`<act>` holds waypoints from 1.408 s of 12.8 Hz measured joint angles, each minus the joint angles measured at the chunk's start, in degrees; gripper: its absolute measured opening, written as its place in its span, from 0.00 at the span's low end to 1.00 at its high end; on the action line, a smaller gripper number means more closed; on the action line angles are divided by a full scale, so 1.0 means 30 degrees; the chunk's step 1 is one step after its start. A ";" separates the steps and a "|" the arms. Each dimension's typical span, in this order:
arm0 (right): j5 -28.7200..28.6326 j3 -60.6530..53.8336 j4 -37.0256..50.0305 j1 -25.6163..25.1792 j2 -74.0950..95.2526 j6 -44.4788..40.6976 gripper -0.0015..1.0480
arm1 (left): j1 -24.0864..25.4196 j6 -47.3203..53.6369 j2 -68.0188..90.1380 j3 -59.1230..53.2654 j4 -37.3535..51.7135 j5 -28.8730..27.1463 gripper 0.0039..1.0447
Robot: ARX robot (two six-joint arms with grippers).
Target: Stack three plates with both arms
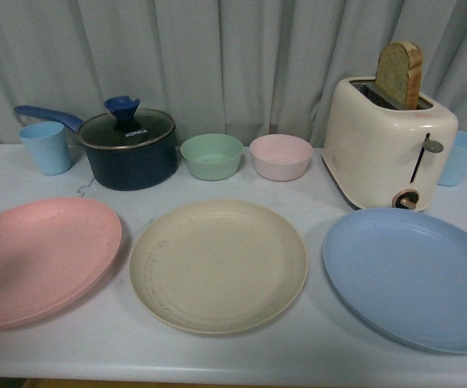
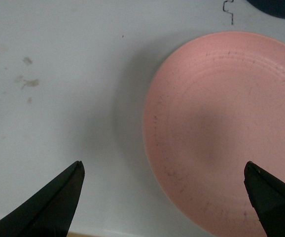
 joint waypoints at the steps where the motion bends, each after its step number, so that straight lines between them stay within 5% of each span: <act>1: 0.0000 0.0000 0.0007 0.0000 0.0000 0.0000 0.94 | 0.0022 0.0262 0.1581 0.1071 0.0036 0.0605 0.94; 5: 0.0000 0.0000 0.0007 0.0000 -0.0007 0.0000 0.94 | 0.0080 0.2266 0.9602 0.7482 -0.2499 0.1515 0.94; 13: 0.0000 0.0000 0.0007 0.0000 -0.0007 0.0000 0.94 | 0.0423 0.0576 1.0637 0.9056 -0.3730 0.3730 0.06; 18: 0.0000 0.0000 0.0000 0.0000 0.0000 0.0000 0.94 | 0.0262 -0.1282 0.5224 0.5727 -0.2914 0.1880 0.03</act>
